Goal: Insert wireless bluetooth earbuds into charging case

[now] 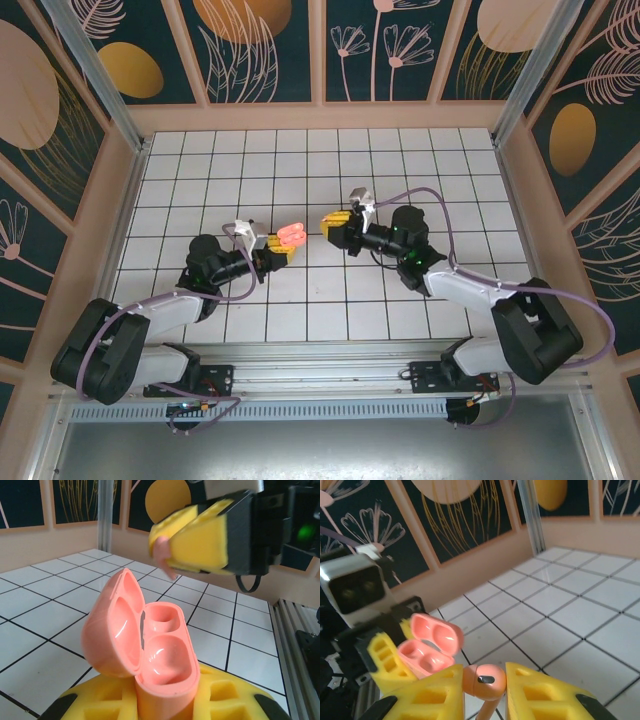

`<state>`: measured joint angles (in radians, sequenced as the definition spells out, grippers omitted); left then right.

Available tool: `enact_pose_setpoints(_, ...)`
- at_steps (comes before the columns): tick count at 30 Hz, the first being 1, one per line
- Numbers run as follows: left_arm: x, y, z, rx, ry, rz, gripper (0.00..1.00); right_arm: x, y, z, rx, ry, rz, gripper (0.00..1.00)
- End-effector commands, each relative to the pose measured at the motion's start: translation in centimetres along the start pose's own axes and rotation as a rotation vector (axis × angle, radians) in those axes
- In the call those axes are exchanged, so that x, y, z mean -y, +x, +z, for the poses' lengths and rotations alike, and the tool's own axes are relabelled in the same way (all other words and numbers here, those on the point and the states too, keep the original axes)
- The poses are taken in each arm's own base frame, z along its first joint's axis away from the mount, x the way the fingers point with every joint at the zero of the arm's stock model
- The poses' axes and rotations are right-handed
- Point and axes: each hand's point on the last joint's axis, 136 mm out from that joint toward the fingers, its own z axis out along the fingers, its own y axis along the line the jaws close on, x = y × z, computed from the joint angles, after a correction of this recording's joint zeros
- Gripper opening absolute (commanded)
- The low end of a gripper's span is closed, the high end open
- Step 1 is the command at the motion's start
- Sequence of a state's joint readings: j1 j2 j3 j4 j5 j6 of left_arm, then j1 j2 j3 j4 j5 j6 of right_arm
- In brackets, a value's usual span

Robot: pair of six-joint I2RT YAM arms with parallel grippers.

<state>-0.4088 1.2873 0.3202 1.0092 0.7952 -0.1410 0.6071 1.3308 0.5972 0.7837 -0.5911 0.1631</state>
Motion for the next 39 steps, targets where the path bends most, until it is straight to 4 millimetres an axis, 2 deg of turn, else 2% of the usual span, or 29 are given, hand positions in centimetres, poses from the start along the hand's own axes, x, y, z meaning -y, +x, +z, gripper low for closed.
enact_pose_setpoints(1,0.0,-1.3,0.3,0.027,0.002,0.044,0.13,-1.5,-2.0,-0.5,0.091,-0.009,-0.094,0.23)
enact_pose_setpoints(7,0.3,-1.6,0.3,0.035,0.011,0.057,0.13,-3.5,-2.7,0.1,0.128,-0.062,-0.13,0.23)
enact_pose_setpoints(11,0.4,-1.7,0.4,0.035,0.016,0.057,0.13,-4.0,-2.7,1.0,0.127,-0.087,-0.133,0.23)
enact_pose_setpoints(28,0.5,-1.9,0.6,0.035,0.02,0.056,0.13,-4.2,-2.4,3.7,0.114,-0.164,-0.122,0.23)
enact_pose_setpoints(39,0.9,-2.6,0.4,0.054,0.027,0.061,0.13,-3.3,-1.1,4.0,0.089,-0.133,-0.111,0.23)
